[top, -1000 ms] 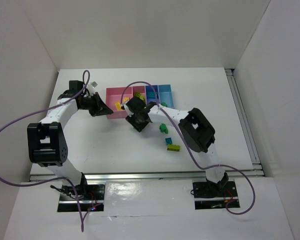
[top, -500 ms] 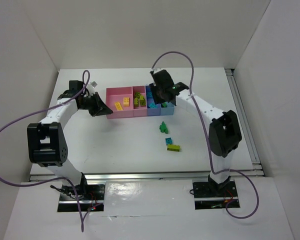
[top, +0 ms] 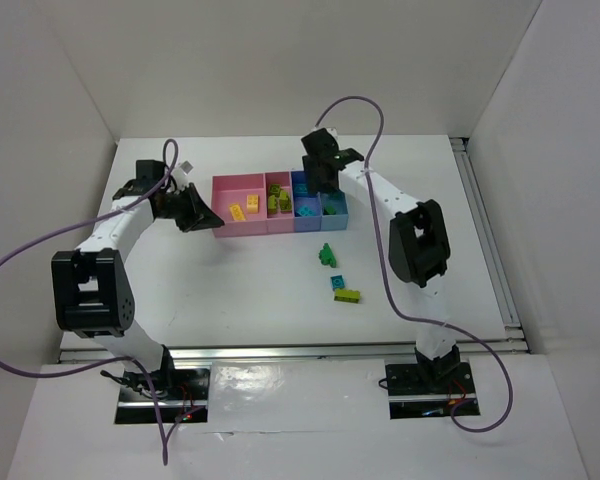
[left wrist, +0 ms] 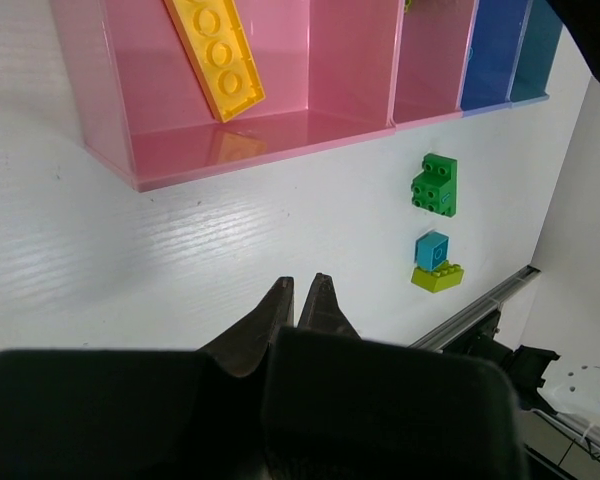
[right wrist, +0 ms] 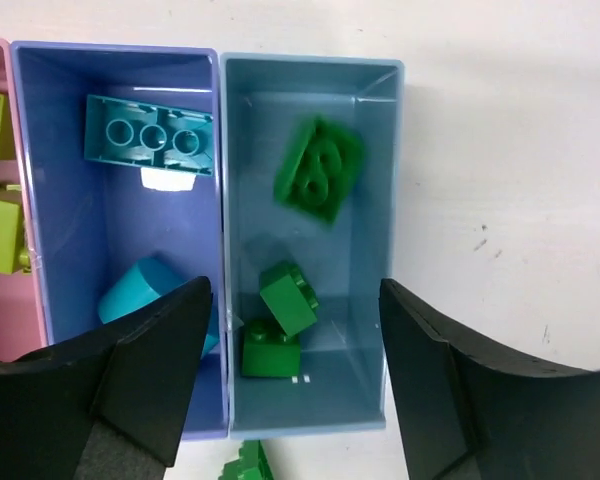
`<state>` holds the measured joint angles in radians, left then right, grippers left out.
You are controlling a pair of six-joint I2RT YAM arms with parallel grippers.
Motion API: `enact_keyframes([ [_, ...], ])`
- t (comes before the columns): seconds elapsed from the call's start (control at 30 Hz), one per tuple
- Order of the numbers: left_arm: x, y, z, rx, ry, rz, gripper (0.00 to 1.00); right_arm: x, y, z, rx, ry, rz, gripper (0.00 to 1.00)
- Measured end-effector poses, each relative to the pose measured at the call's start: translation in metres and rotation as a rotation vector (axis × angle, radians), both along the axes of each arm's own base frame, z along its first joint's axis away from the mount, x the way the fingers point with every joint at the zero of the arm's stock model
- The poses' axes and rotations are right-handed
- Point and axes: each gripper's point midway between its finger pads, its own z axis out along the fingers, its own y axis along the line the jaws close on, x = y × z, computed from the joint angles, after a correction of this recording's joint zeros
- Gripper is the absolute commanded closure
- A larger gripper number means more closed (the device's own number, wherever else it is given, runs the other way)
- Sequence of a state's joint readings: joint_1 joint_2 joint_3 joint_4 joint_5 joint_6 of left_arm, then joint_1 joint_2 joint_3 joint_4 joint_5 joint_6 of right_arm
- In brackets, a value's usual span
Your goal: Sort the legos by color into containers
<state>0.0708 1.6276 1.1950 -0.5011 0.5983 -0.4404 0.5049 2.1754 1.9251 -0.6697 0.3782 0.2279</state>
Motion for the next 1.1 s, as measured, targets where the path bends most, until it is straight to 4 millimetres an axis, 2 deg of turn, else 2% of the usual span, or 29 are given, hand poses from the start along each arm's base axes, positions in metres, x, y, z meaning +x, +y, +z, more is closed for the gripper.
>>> enact_keyframes([
  [0.07, -0.001, 0.0, 0.002, 0.001, -0.005, 0.0, 1.0, -0.002, -0.003, 0.006, 0.004, -0.014, -0.017, 0.3],
  [0.13, -0.001, 0.0, 0.003, 0.0, -0.006, -0.001, 1.0, -0.015, -0.009, 0.009, 0.008, -0.012, -0.023, 0.43],
  [0.2, -0.002, 0.0, 0.003, -0.001, -0.003, -0.002, 1.0, -0.039, -0.018, 0.009, 0.008, 0.014, -0.01, 0.52],
  [0.27, -0.002, 0.0, 0.003, 0.0, -0.001, -0.003, 1.0, -0.066, -0.023, 0.01, 0.018, 0.039, 0.016, 0.52],
  [0.3, -0.002, 0.0, 0.003, 0.0, -0.002, -0.005, 1.0, -0.082, -0.024, 0.008, 0.022, 0.054, 0.037, 0.51],
  [0.33, -0.003, -0.001, 0.003, 0.0, -0.003, -0.008, 1.0, -0.099, -0.022, 0.006, 0.022, 0.068, 0.065, 0.45],
  [0.4, -0.003, -0.001, 0.003, -0.001, -0.005, -0.015, 1.0, -0.129, -0.01, -0.001, 0.026, 0.106, 0.131, 0.27],
  [0.5, -0.004, -0.002, 0.003, -0.002, -0.006, -0.02, 1.0, -0.164, 0.013, -0.021, 0.043, 0.186, 0.23, 0.17],
  [0.57, -0.004, -0.004, 0.003, -0.003, -0.006, -0.026, 1.0, -0.178, 0.019, -0.036, 0.048, 0.241, 0.262, 0.17],
  [0.67, -0.005, -0.005, 0.003, -0.006, -0.006, -0.031, 1.0, -0.182, 0.019, -0.05, 0.052, 0.281, 0.265, 0.17],
  [0.8, -0.006, -0.01, 0.003, -0.006, -0.006, -0.044, 1.0, -0.18, 0.02, -0.07, 0.041, 0.313, 0.266, 0.26],
  [0.9, -0.007, -0.013, 0.004, -0.009, -0.006, -0.053, 1.0, -0.177, 0.021, -0.081, 0.037, 0.326, 0.269, 0.4],
  [1.0, -0.008, -0.017, 0.005, -0.017, -0.006, -0.065, 1.0, -0.173, 0.023, -0.086, 0.045, 0.325, 0.273, 0.46],
  [1.03, -0.009, -0.018, 0.005, -0.018, -0.007, -0.07, 1.0, -0.171, 0.023, -0.087, 0.048, 0.323, 0.272, 0.53],
  [1.1, -0.01, -0.021, 0.005, -0.022, -0.007, -0.078, 1.0, -0.168, 0.023, -0.088, 0.055, 0.319, 0.274, 0.61],
])
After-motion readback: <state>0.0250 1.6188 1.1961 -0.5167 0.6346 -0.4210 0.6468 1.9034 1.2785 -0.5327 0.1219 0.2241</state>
